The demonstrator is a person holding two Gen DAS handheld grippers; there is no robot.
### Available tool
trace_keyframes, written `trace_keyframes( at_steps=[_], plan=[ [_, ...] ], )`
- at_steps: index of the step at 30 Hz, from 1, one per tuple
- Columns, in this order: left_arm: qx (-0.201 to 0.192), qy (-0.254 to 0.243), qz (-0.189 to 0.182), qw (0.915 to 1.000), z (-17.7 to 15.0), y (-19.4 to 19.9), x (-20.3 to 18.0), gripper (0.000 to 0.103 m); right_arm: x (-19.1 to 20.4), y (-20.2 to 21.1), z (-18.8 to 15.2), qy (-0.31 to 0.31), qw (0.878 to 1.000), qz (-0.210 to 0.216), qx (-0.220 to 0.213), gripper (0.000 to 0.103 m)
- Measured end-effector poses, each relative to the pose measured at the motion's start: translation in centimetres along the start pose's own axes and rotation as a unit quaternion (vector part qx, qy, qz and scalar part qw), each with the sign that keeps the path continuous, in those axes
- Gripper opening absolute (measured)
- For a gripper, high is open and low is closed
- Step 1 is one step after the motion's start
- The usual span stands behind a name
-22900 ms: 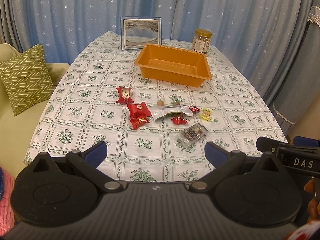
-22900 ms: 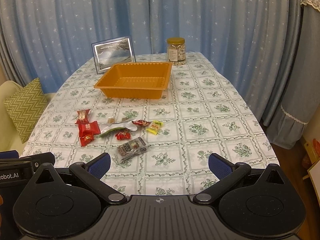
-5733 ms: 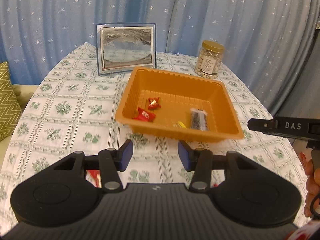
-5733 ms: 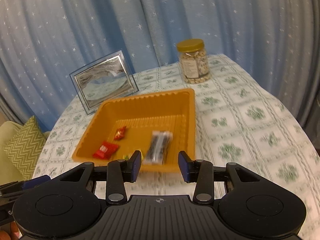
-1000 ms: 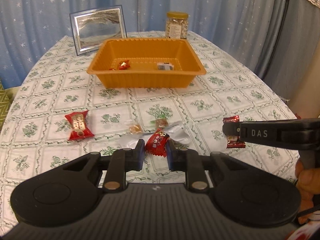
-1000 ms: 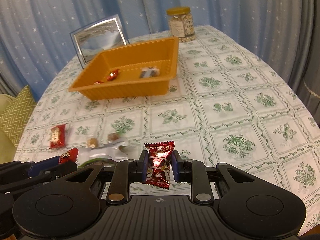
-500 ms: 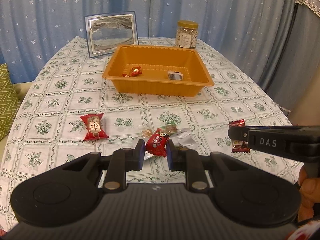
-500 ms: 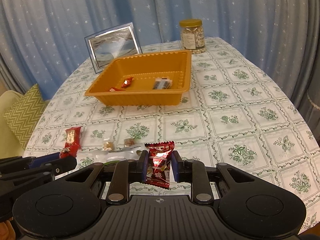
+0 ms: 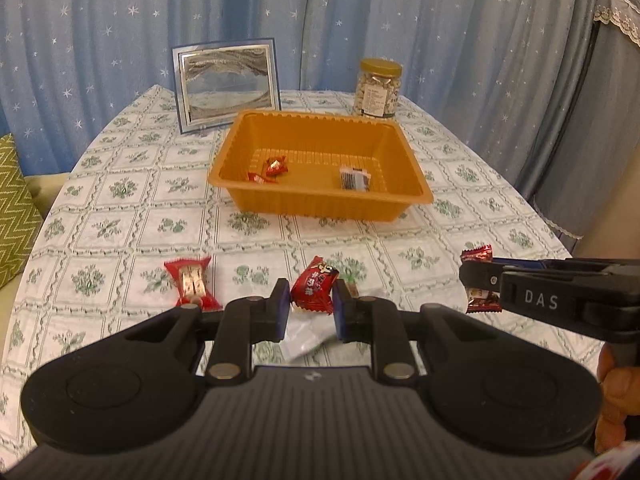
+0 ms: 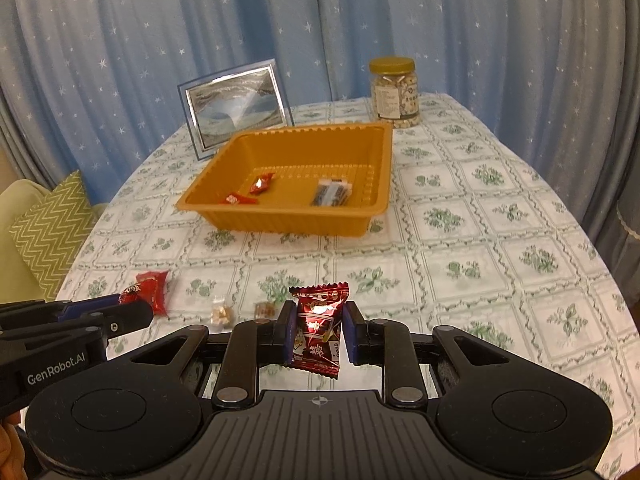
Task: Organize snacks
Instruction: 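Carry both held candies over the orange tray, then open the left gripper to drop its candy while the right gripper releases the foil candy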
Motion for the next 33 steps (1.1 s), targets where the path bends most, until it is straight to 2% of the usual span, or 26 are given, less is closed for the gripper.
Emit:
trace_keyframes(
  at_steps=[9,21,33],
  plan=[
    [-0.014,0.005,-0.007,0.9999,4.5,-1.2,0.5,0.02,-0.3,-1.0,4.5,0.012,1.0,-0.002,-0.015,0.025],
    [-0.021,0.011,-0.02,0.9995,11.2,-4.4,1.2,0.02,-0.5,-4.5,11.0,0.027,1.0,0.0,-0.016,0.025],
    [-0.017,0.015,-0.022,0.9995,15.8,-8.0,2.5,0.02,-1.0,-8.5,15.8,0.022,1.0,0.005,-0.007,0.025]
  ],
)
Point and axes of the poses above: each gripper's, at about its wrist camera, not at the fingertips, and y roughly against the way its jaws point, x to its left, z to its top, the point moved 9 cm from there along -y, roughly the way its jaws point, and after that the axes turned 13 degrees about x, right-handed, at the moved point
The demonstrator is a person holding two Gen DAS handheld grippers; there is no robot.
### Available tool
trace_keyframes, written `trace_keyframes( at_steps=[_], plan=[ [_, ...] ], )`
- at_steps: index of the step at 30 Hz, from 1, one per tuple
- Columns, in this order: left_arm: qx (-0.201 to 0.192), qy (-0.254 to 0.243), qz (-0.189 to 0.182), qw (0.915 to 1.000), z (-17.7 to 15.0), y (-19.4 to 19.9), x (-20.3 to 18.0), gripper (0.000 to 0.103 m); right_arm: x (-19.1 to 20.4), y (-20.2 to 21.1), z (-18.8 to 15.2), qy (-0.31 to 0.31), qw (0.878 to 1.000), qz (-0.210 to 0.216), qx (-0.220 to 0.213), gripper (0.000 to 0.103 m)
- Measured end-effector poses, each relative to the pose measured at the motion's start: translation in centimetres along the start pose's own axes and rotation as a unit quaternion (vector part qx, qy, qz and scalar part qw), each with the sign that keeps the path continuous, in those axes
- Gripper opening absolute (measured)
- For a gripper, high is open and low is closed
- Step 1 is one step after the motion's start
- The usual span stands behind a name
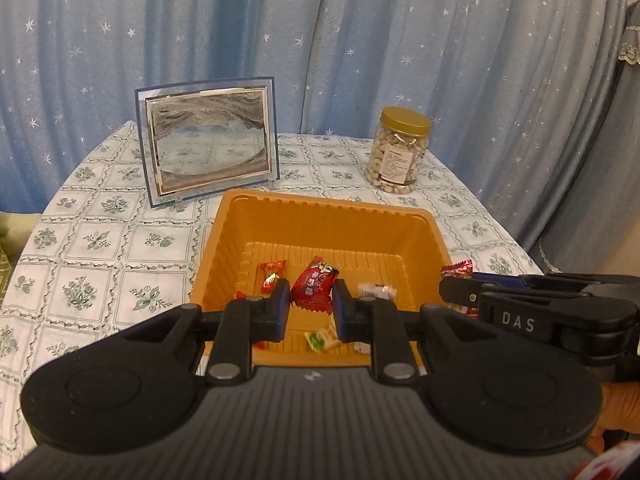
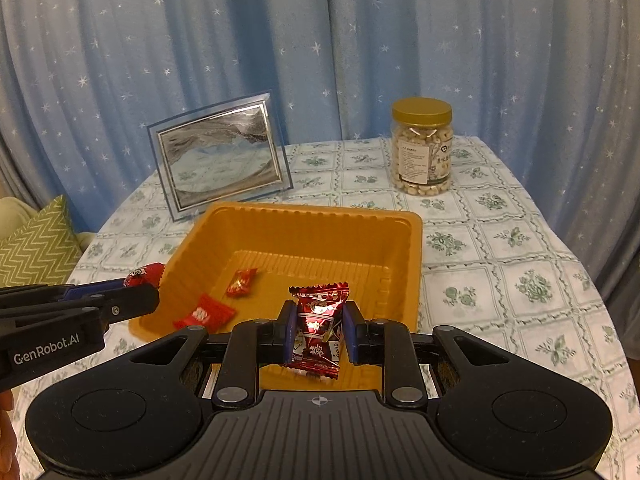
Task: Organize snacks
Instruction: 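Open the left gripper to drop its candy while the right gripper releases the foil candy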
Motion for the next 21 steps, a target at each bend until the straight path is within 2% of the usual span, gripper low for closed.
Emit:
trace_keyframes(
  at_steps=[12,13,15,21],
  plan=[
    [0.026,-0.006,-0.005,0.9996,1.1,-4.4,0.1,0.022,-1.6,-2.7,0.9,-0.019,1.0,-0.001,0.015,0.025],
    [0.027,-0.004,-0.003,0.9996,1.1,-4.6,0.1,0.023,-1.6,-2.8,0.9,-0.019,1.0,-0.001,0.016,0.025],
    [0.027,-0.001,-0.004,0.9996,1.2,-4.9,0.3,0.036,-1.7,-2.9,0.7,-0.021,1.0,-0.001,0.017,0.025],
    [0.022,0.01,0.002,0.9997,1.0,-4.3,1.5,0.037,-2.1,-3.0,0.7,-0.027,0.999,0.001,0.019,0.025]
  ],
)
Point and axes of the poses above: each gripper's, at about its wrist camera, not at the fingertips, and y roughly against the way its jaws point, x to its left, z to its top, the point moved 9 cm from there along -y, roughly the way its jaws point, and after that the axes turned 13 degrees about x, right-handed, at the moved point
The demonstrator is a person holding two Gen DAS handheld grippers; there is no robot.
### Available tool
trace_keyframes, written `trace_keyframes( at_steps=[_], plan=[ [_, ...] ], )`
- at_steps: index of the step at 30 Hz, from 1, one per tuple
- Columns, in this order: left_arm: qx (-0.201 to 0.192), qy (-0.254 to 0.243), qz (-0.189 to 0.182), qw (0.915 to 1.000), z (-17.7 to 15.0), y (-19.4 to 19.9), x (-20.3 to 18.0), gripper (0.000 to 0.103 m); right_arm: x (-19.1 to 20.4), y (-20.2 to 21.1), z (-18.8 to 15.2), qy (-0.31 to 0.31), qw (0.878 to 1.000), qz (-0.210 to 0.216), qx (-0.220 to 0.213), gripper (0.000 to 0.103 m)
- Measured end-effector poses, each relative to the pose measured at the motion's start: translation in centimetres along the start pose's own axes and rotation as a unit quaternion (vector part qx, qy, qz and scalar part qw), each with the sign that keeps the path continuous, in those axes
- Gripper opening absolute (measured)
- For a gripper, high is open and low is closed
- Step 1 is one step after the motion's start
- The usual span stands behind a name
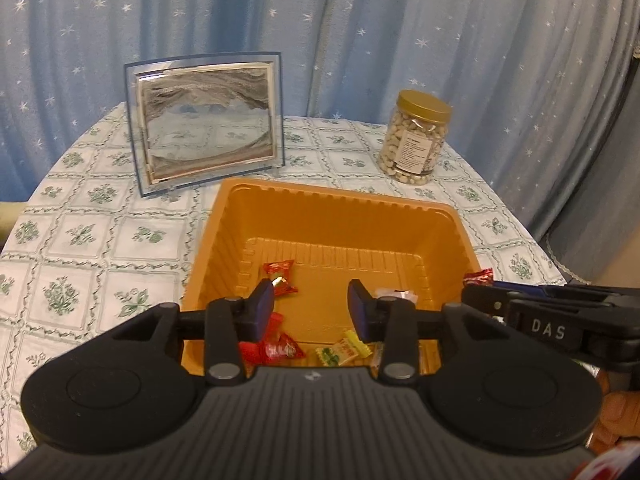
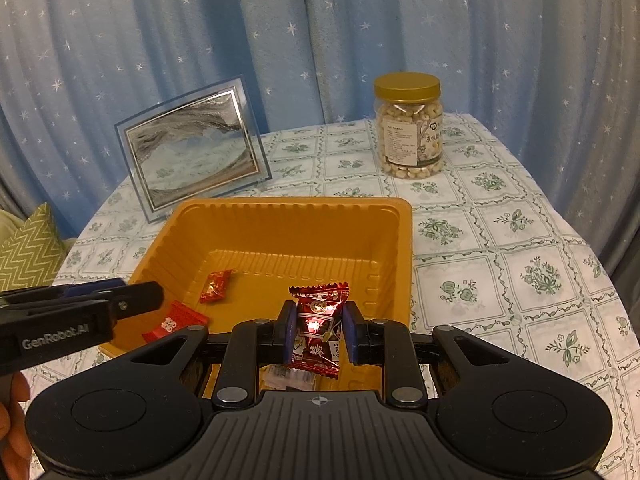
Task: Organize snacks
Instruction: 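Open the left gripper to drop its candy while the right gripper releases the foil candy, then lift both grippers away from the orange tray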
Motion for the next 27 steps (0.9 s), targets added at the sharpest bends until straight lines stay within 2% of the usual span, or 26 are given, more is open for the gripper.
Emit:
trace_keyframes(
  at_steps=[14,16,17,20,27],
  plan=[
    [-0.006,0.004,0.013,0.9999,-1.1,1.4,1.7,0.04,1.8,0.1,1.2,0.0,1.0,0.02,-0.011,0.025],
    [-0.006,0.005,0.013,0.9999,-1.2,1.5,1.8,0.041,2.1,-0.1,1.4,0.001,0.999,0.034,-0.014,0.025],
    [-0.006,0.007,0.013,0.9999,-1.2,1.6,1.8,0.042,2.2,-0.2,1.4,0.0,0.999,0.04,-0.013,0.027],
    [-0.006,0.012,0.012,0.9998,-1.7,1.8,2.0,0.043,1.7,0.2,1.5,-0.022,0.998,0.049,-0.025,0.067],
    [-0.008,0.02,0.015,0.9996,-3.8,3.1,2.1,0.051,-0.1,1.6,-0.1,-0.047,0.998,0.037,-0.02,0.067]
  ],
)
Point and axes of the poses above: each gripper's, at about its wrist camera, not at the fingertips, and y roughly against the way its jaws point, x to its left, z to its top, the point moved 9 cm from there along -y, roughly the way its jaws point, and after that the axes turned 13 degrees about x, right-handed, at the moved point
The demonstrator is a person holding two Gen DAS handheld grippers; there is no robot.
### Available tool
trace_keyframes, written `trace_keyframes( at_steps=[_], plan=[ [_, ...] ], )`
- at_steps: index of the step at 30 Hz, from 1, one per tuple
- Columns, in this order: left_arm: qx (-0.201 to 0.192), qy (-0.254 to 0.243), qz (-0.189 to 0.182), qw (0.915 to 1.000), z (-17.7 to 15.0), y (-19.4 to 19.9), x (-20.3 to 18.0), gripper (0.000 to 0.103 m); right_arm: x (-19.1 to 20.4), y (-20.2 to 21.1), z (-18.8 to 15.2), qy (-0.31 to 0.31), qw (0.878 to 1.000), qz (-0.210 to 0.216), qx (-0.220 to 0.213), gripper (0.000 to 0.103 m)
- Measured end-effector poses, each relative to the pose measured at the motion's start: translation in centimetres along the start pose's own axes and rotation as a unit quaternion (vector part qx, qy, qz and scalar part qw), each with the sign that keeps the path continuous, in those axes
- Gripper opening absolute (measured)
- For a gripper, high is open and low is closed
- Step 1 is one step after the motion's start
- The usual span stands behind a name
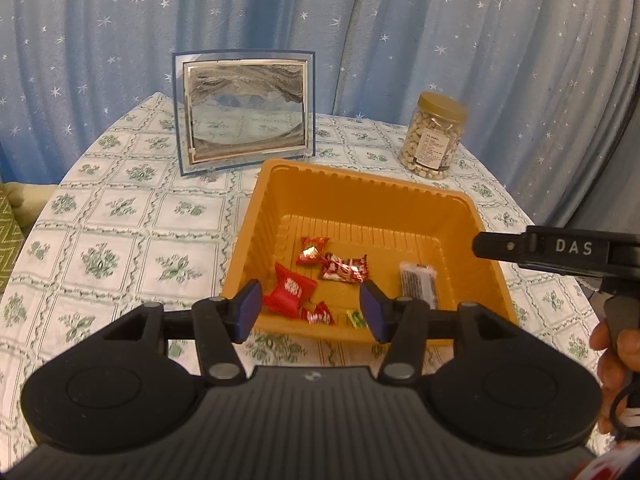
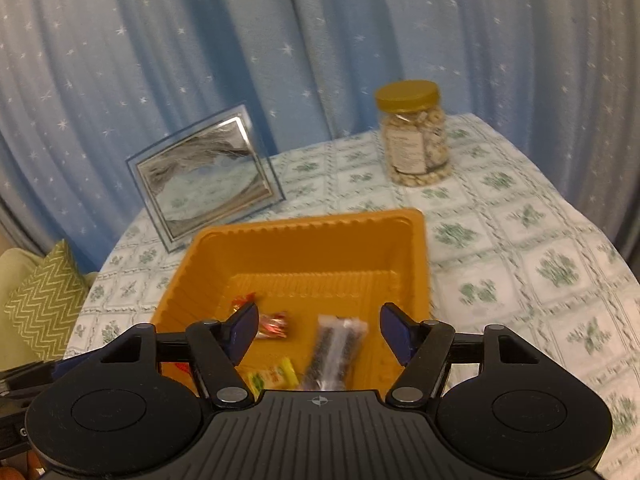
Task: Organize snacks
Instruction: 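Lift both grippers away from the orange tray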
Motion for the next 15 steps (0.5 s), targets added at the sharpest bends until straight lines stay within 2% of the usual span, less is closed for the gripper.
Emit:
trace_keyframes(
  at_steps=[5,9,15],
  plan=[
    [-0.003,0.0,0.005,1.0,-2.0,1.7,-0.4,0.053,-0.7,1.8,-2.2,-0.007,1.0,-0.005,0.003,0.067],
    [-0.006,-0.002,0.01,0.9999,-3.6,3.4,-0.8,0.059,-1.0,3.7,-4.2,-0.017,1.0,-0.008,0.006,0.067],
    [-0.005,0.0,0.014,0.9999,-6.1,6.0,-1.4,0.062,-0.5,6.9,-7.0,-0.013,1.0,-0.017,0.001,0.067]
  ],
)
Point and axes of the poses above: each gripper's, at about its wrist camera, not at the fingertips, and y roughly against the way its jaws point, x to its left, z to its top, the point moved 9 cm from there along -y, roughly the way its jaws point, and after that the axes turned 13 degrees about x, right-handed, at the moved point
